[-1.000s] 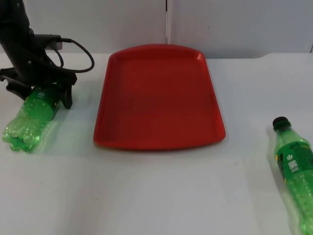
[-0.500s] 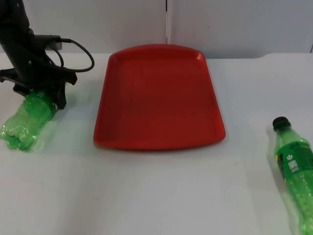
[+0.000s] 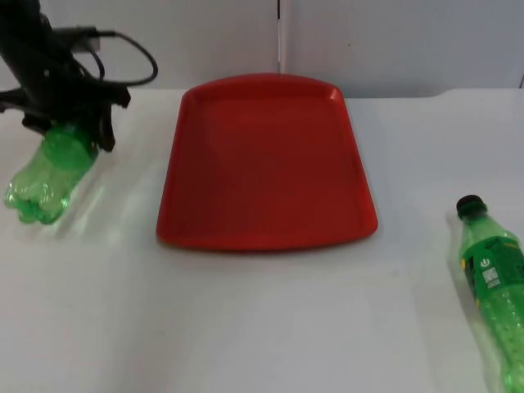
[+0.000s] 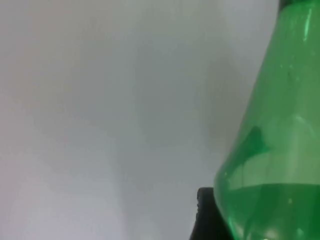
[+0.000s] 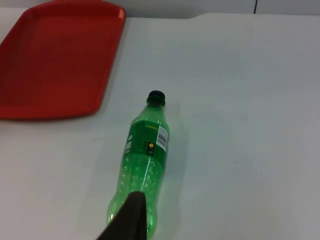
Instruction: Place the bottle upright on the tray.
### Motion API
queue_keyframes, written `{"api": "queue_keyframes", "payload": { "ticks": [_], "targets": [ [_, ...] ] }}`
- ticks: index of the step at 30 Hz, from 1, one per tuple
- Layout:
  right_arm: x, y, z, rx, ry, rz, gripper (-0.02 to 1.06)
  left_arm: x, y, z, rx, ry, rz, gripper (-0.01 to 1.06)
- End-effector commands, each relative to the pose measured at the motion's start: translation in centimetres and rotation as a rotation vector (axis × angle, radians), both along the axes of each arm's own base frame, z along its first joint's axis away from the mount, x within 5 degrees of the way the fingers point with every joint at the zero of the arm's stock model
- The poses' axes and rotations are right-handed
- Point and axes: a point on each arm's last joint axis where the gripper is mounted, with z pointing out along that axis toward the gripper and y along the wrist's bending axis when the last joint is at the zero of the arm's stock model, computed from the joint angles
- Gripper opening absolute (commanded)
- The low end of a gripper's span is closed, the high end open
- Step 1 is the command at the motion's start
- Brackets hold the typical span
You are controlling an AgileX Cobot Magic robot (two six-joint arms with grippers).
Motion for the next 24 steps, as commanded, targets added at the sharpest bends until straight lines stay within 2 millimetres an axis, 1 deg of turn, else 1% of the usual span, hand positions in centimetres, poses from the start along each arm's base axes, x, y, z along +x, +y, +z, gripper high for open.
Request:
{"api": "queue_keyframes", "payload": {
  "ticks": [1, 4, 5, 10, 11, 14, 16, 17, 20, 21, 22, 24],
  "targets": [
    [0.0, 0.0, 0.0, -0.005, -0.006, -0.006, 1.05, -0.3, -0.6, 2.7, -0.041, -0.033, -0.022, 0.0],
    [0.0, 0.0, 0.0, -0.005, -0.006, -0.006, 1.05, -0.7, -1.3, 6.5, -0.115, -0.115, -0.045, 0.0],
    [0.0, 0.0, 0.0, -0.005, -0.006, -0.006, 1.05, -0.7, -1.3, 6.5, -0.115, -0.115, -0.045, 0.0],
    [0.0, 0.0, 0.0, -0.005, -0.006, -0.006, 1.05, -1.3, -2.6, 12.8, -0.271, -0.306, -0.069, 0.0],
    [0.0, 0.0, 0.0, -0.005, -0.006, -0.006, 1.05, -1.3, -2.6, 12.8, -0.271, -0.306, -0.069, 0.0],
    [0.0, 0.0, 0.0, -0.005, -0.006, -0.006, 1.05, -1.8, -3.1, 16.3, -0.338, -0.427, -0.086, 0.0],
    [0.0, 0.0, 0.0, -0.005, -0.006, -0.006, 1.05, -2.0, -3.3, 17.6, -0.367, -0.482, -0.086, 0.0],
    [0.0, 0.0, 0.0, -0.005, -0.006, -0.006, 1.05, -2.0, -3.3, 17.6, -0.367, -0.482, -0.086, 0.0],
    [0.0, 0.0, 0.0, -0.005, -0.006, -0.006, 1.05, -2.0, -3.8, 19.4, -0.382, -0.588, -0.062, 0.0],
    [0.0, 0.0, 0.0, -0.005, -0.006, -0.006, 1.05, -1.8, -4.3, 20.0, -0.377, -0.641, -0.05, 0.0],
    [0.0, 0.0, 0.0, -0.005, -0.006, -0.006, 1.05, -1.8, -4.3, 20.0, -0.377, -0.641, -0.05, 0.0],
    [0.0, 0.0, 0.0, -0.005, -0.006, -0.006, 1.05, -1.5, -5.4, 20.4, -0.376, -0.7, -0.042, 0.0]
  ]
}}
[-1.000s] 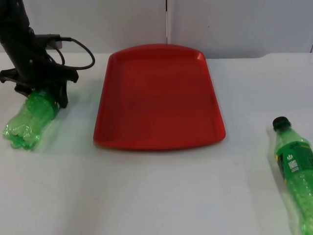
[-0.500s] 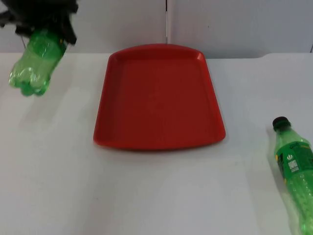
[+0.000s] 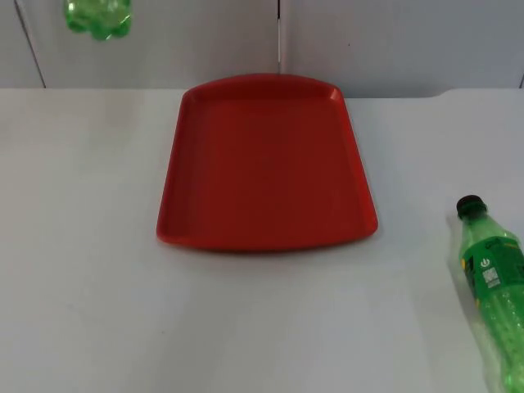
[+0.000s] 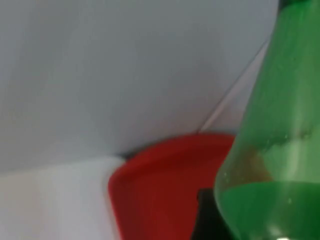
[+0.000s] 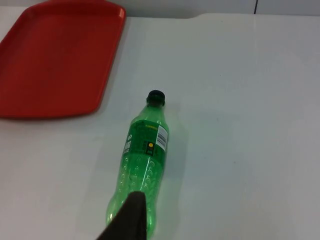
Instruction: Place the bottle upright on the tray.
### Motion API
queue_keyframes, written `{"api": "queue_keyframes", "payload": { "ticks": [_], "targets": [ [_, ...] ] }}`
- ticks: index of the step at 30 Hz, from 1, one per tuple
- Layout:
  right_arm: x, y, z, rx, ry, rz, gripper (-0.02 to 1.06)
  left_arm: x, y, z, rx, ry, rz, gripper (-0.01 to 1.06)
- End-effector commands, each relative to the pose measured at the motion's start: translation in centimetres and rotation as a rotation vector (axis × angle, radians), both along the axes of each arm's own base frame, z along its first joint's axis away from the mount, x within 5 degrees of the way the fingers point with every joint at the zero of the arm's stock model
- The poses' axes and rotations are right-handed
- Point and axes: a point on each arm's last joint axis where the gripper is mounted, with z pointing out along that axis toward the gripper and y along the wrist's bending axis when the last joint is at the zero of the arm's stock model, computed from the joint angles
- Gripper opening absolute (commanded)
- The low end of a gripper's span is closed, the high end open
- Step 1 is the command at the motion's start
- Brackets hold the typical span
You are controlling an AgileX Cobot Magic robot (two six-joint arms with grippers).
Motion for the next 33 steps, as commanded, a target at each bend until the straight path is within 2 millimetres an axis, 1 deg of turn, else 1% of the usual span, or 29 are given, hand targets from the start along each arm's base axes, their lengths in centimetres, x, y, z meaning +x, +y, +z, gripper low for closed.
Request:
{"api": "queue_keyframes", "payload": {
  "ticks": [1, 2, 3, 4, 8, 9, 12, 13, 14, 18, 19, 23, 26, 29, 30, 33],
  "targets": [
    [0.0, 0.0, 0.0, 0.002, -0.005, -0.009, 1.05, 0.0, -1.6, 1.4, -0.03, -0.089, 0.017, 0.0],
    [0.0, 0.0, 0.0, 0.002, -0.005, -0.009, 1.05, 0.0, -2.5, 1.6, -0.019, -0.119, 0.018, 0.0],
    [0.0, 0.0, 0.0, 0.002, -0.005, -0.009, 1.05, 0.0, -2.5, 1.6, -0.019, -0.119, 0.018, 0.0],
    [0.0, 0.0, 0.0, 0.002, -0.005, -0.009, 1.05, 0.1, -3.3, 1.8, -0.008, -0.157, 0.027, 0.0],
    [0.0, 0.0, 0.0, 0.002, -0.005, -0.009, 1.05, 0.1, -7.0, 2.9, 0.041, -0.324, 0.071, 0.0],
    [0.0, 0.0, 0.0, 0.002, -0.005, -0.009, 1.05, 0.1, -7.0, 2.9, 0.041, -0.324, 0.071, 0.0],
    [0.0, 0.0, 0.0, 0.002, -0.005, -0.009, 1.05, 0.0, -9.5, 3.5, 0.016, -0.437, 0.135, 0.0],
    [0.0, 0.0, 0.0, 0.002, -0.005, -0.009, 1.05, 0.0, -10.0, 3.7, -0.003, -0.463, 0.15, 0.0],
    [0.0, 0.0, 0.0, 0.002, -0.005, -0.009, 1.05, 0.0, -10.0, 3.7, -0.003, -0.463, 0.15, 0.0],
    [0.0, 0.0, 0.0, 0.002, -0.005, -0.009, 1.05, 0.2, -11.2, 3.3, -0.04, -0.504, 0.169, 0.0],
    [0.0, 0.0, 0.0, 0.002, -0.005, -0.009, 1.05, 0.2, -11.2, 3.3, -0.04, -0.504, 0.169, 0.0],
    [0.0, 0.0, 0.0, 0.002, -0.005, -0.009, 1.05, 1.2, -11.5, 1.6, -0.115, -0.497, 0.199, 0.0],
    [0.0, 0.0, 0.0, 0.0, -0.005, -0.009, 1.05, 1.5, -11.5, 1.3, -0.123, -0.514, 0.202, 0.0],
    [0.0, 0.0, 0.0, 0.0, -0.005, -0.009, 1.05, 1.8, -11.9, 0.3, -0.021, -0.541, 0.161, 0.0],
    [0.0, 0.0, 0.0, 0.0, -0.005, -0.009, 1.05, 1.8, -11.9, 0.3, -0.021, -0.541, 0.161, 0.0],
    [0.0, 0.0, 0.0, 0.0, -0.005, -0.009, 1.05, 2.2, -13.1, -1.5, 0.151, -0.624, 0.071, 0.0]
  ]
}}
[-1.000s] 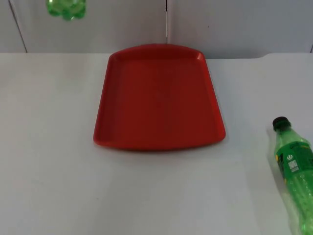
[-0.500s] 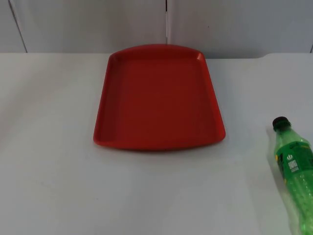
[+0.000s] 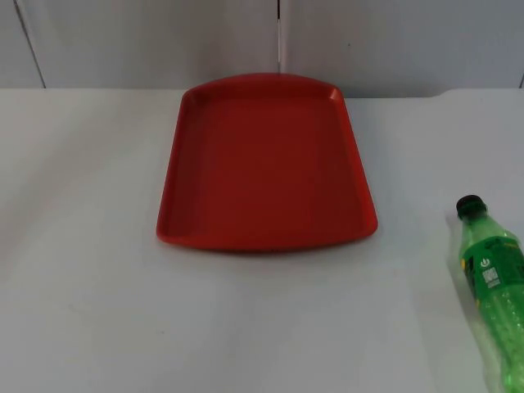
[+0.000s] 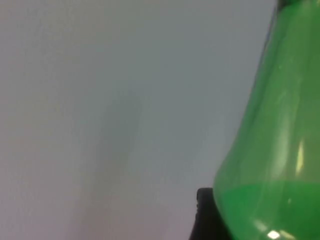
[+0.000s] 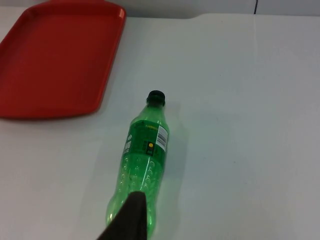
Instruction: Place the bottle upright on the tray.
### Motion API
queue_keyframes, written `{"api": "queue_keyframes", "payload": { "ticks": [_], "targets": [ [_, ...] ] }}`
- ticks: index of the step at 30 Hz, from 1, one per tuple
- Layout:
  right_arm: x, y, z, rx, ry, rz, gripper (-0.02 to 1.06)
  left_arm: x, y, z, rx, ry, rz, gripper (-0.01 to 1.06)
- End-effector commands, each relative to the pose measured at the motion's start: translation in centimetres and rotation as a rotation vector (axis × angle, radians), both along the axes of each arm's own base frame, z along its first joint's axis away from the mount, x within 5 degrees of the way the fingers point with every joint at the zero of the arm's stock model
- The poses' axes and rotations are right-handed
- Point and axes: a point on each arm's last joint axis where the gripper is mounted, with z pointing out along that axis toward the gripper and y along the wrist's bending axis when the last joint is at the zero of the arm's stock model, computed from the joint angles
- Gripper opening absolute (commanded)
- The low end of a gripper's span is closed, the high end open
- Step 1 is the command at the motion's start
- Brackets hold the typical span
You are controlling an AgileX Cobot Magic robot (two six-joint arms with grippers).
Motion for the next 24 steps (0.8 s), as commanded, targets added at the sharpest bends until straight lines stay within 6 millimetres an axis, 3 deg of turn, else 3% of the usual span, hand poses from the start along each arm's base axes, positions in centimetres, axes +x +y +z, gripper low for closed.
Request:
{"api": "queue_keyframes", "payload": {
  "ticks": [1, 8, 17, 24],
  "targets": [
    [0.0, 0.0, 0.0, -0.001, -0.006, -0.008, 1.05, 0.0, -1.0, -0.5, 0.114, -0.068, -0.032, 0.0],
    [0.0, 0.0, 0.0, -0.001, -0.006, -0.008, 1.05, 0.8, -1.4, -3.9, -0.012, -0.102, -0.02, 0.0],
    [0.0, 0.0, 0.0, -0.001, -0.006, -0.008, 1.05, -0.8, -0.8, -8.9, -0.088, -0.218, -0.002, 0.0],
    [0.0, 0.0, 0.0, -0.001, -0.006, -0.008, 1.05, -1.5, -1.0, -10.7, -0.111, -0.268, -0.014, 0.0]
  ]
}}
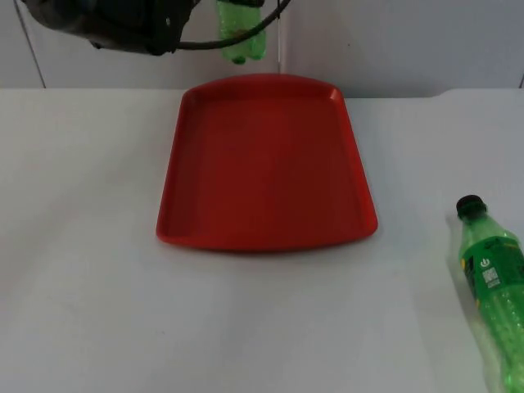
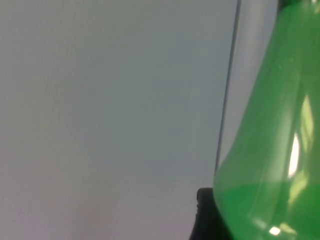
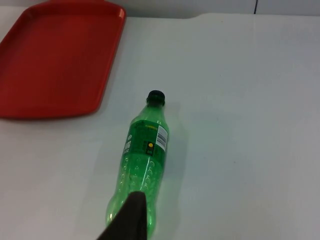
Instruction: Place the bottle upright on the tray.
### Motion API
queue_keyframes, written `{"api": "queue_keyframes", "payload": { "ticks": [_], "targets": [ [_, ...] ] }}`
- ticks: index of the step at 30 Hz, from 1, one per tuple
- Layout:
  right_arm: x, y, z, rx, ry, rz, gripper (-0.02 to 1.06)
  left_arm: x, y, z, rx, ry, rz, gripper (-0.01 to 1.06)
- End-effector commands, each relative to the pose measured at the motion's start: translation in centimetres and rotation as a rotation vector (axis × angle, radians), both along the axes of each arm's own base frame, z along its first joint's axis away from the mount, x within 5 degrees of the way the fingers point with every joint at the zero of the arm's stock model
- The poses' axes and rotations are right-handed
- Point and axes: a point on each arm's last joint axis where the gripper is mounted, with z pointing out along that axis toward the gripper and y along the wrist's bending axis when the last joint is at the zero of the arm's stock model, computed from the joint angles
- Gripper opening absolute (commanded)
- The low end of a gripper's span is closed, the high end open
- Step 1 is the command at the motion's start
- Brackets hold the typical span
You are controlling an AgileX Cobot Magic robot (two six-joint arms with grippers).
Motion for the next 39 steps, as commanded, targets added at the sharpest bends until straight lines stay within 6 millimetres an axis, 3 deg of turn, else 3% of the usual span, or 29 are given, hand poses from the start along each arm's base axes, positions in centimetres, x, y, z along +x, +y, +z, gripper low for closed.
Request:
{"api": "queue_keyframes", "payload": {
  "ticks": [1, 7, 18, 27, 39],
  "targets": [
    [0.0, 0.0, 0.0, -0.001, -0.006, -0.008, 1.05, -0.2, -0.4, -0.2, -0.043, -0.049, -0.016, 0.0],
    [0.0, 0.0, 0.0, -0.001, -0.006, -0.008, 1.05, 0.1, -0.6, -4.2, -0.049, -0.034, -0.016, 0.0],
    [0.0, 0.0, 0.0, -0.001, -0.006, -0.008, 1.05, 0.2, -0.5, -8.9, -0.024, -0.007, -0.017, 0.0],
    [0.0, 0.0, 0.0, -0.001, -0.006, -0.008, 1.05, 0.0, -0.6, -11.0, 0.004, 0.011, -0.037, 0.0],
    [0.0, 0.0, 0.0, -0.001, -0.006, -0.008, 1.05, 0.1, -0.7, -11.3, 0.029, 0.038, -0.04, 0.0]
  ]
}}
